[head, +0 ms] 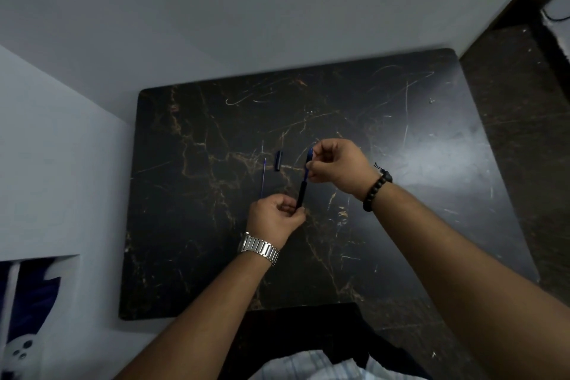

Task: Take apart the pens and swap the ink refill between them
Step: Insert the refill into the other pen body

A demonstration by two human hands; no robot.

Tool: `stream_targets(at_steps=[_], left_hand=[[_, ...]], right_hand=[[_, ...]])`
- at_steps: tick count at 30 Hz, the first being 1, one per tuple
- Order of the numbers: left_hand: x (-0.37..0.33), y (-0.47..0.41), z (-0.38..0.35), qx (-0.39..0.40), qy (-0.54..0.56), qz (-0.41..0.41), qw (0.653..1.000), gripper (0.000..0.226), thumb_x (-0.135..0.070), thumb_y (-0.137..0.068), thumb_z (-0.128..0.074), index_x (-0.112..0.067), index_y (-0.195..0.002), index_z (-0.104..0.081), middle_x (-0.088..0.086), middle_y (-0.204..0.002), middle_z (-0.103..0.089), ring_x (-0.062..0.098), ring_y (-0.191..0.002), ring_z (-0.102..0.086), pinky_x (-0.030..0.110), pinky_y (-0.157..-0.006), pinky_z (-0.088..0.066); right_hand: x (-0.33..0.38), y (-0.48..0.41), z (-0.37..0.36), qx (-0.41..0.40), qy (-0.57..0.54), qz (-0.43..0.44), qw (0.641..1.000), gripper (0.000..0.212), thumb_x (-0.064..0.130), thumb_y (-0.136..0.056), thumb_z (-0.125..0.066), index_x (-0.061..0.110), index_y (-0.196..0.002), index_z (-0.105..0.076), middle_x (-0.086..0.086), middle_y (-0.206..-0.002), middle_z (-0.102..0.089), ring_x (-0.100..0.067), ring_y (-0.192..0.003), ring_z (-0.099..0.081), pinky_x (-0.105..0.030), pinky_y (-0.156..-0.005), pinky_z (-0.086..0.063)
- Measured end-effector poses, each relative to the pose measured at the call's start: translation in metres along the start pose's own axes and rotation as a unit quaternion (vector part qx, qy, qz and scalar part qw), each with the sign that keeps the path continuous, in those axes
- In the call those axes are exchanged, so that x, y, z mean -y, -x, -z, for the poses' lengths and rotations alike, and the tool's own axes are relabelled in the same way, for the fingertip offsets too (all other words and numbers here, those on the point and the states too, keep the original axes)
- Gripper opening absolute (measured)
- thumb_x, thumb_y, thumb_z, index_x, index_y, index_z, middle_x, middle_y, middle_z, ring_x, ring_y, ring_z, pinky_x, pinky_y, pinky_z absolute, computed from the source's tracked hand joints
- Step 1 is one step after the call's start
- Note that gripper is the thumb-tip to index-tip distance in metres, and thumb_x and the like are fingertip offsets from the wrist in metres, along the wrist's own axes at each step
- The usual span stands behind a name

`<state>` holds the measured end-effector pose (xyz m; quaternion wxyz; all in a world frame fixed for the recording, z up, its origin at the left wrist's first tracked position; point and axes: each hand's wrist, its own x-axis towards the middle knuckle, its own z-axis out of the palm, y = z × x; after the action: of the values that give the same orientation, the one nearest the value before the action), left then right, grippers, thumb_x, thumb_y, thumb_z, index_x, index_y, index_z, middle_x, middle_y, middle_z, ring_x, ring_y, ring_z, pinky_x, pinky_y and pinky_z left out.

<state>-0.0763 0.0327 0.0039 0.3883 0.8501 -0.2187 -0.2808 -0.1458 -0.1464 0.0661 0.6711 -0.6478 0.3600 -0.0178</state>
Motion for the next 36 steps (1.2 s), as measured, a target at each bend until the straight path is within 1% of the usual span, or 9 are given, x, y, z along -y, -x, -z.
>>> stream_targets(at_steps=[2,5,10,17,25,27,30,33,36], left_hand=[[-0.002,0.000,0.000,-0.004,0.005,-0.006,1.000,0.014,-0.016,-0.069,-0.087,-0.019,-0.076,-0.075,-0.009,-0.063,-0.071,0.001,-0.056,-0.068,0.015,-0.055,-0.056],[-0.005,-0.001,0.000,0.005,0.015,-0.008,1.000,0.015,-0.017,-0.070,-0.086,-0.022,-0.077,-0.075,-0.009,-0.065,-0.073,0.000,-0.058,-0.069,0.013,-0.054,-0.054],[-0.004,0.000,0.000,0.017,0.014,-0.003,1.000,0.015,-0.017,-0.072,-0.086,-0.020,-0.082,-0.076,-0.006,-0.070,-0.075,0.003,-0.061,-0.071,0.021,-0.059,-0.061],[-0.004,0.007,-0.001,0.029,0.017,-0.002,0.999,0.015,-0.014,-0.073,-0.086,-0.014,-0.084,-0.077,-0.003,-0.074,-0.076,0.006,-0.064,-0.073,0.025,-0.062,-0.062],[-0.011,0.011,-0.001,0.017,0.031,0.015,0.999,0.014,-0.012,-0.073,-0.086,-0.011,-0.085,-0.078,0.000,-0.073,-0.077,0.009,-0.064,-0.074,0.023,-0.063,-0.062],[-0.012,0.011,-0.001,0.015,0.039,0.022,0.999,0.013,-0.012,-0.073,-0.086,-0.011,-0.083,-0.077,0.001,-0.072,-0.077,0.011,-0.064,-0.074,0.023,-0.062,-0.062],[-0.011,0.012,0.000,0.018,0.040,0.018,0.999,0.013,-0.012,-0.073,-0.086,-0.011,-0.082,-0.077,-0.001,-0.072,-0.076,0.008,-0.063,-0.073,0.022,-0.062,-0.061],[-0.012,0.014,0.001,0.021,0.037,0.011,0.999,0.013,-0.013,-0.073,-0.086,-0.017,-0.080,-0.076,-0.005,-0.070,-0.075,0.002,-0.061,-0.071,0.016,-0.058,-0.058],[-0.012,0.015,0.001,0.020,0.039,0.010,0.999,0.019,-0.014,-0.072,-0.087,-0.026,-0.076,-0.072,-0.009,-0.067,-0.073,0.000,-0.060,-0.070,0.014,-0.056,-0.056]], right_hand=[[-0.003,0.001,0.000,0.018,0.018,0.006,1.000,0.010,0.000,-0.090,-0.067,0.003,-0.099,-0.066,-0.015,-0.086,-0.070,-0.021,-0.080,-0.073,-0.028,-0.071,-0.063],[-0.009,0.002,-0.001,0.021,0.057,0.022,0.998,0.016,0.002,-0.091,-0.067,0.016,-0.099,-0.069,-0.010,-0.087,-0.069,-0.016,-0.080,-0.069,-0.029,-0.075,-0.062],[-0.011,0.001,0.004,0.022,0.085,0.021,0.996,0.020,0.008,-0.089,-0.070,0.028,-0.087,-0.070,0.001,-0.086,-0.073,-0.008,-0.079,-0.068,-0.025,-0.077,-0.061],[-0.010,-0.003,0.009,0.053,0.141,-0.028,0.988,0.006,0.010,-0.092,-0.068,0.013,-0.092,-0.072,-0.016,-0.097,-0.076,-0.028,-0.094,-0.073,-0.041,-0.085,-0.062],[-0.013,0.002,0.002,0.020,0.097,-0.032,0.995,0.017,0.014,-0.087,-0.076,0.013,-0.076,-0.064,-0.012,-0.077,-0.074,-0.020,-0.073,-0.074,-0.037,-0.072,-0.064],[-0.011,0.003,0.001,0.043,0.087,-0.032,0.995,0.012,0.010,-0.089,-0.073,0.002,-0.085,-0.065,-0.016,-0.081,-0.074,-0.016,-0.071,-0.072,-0.035,-0.071,-0.064],[-0.009,0.004,0.002,0.055,0.104,-0.034,0.993,0.022,0.005,-0.092,-0.067,-0.013,-0.102,-0.063,-0.029,-0.097,-0.074,-0.025,-0.081,-0.074,-0.037,-0.075,-0.064],[-0.009,0.005,0.003,0.049,0.127,-0.029,0.990,0.021,0.010,-0.091,-0.070,-0.009,-0.100,-0.066,-0.027,-0.097,-0.075,-0.033,-0.090,-0.075,-0.047,-0.082,-0.063],[-0.012,0.005,0.000,0.023,0.131,-0.024,0.991,0.027,0.020,-0.084,-0.078,-0.003,-0.089,-0.066,-0.020,-0.086,-0.076,-0.030,-0.083,-0.075,-0.045,-0.078,-0.064]])
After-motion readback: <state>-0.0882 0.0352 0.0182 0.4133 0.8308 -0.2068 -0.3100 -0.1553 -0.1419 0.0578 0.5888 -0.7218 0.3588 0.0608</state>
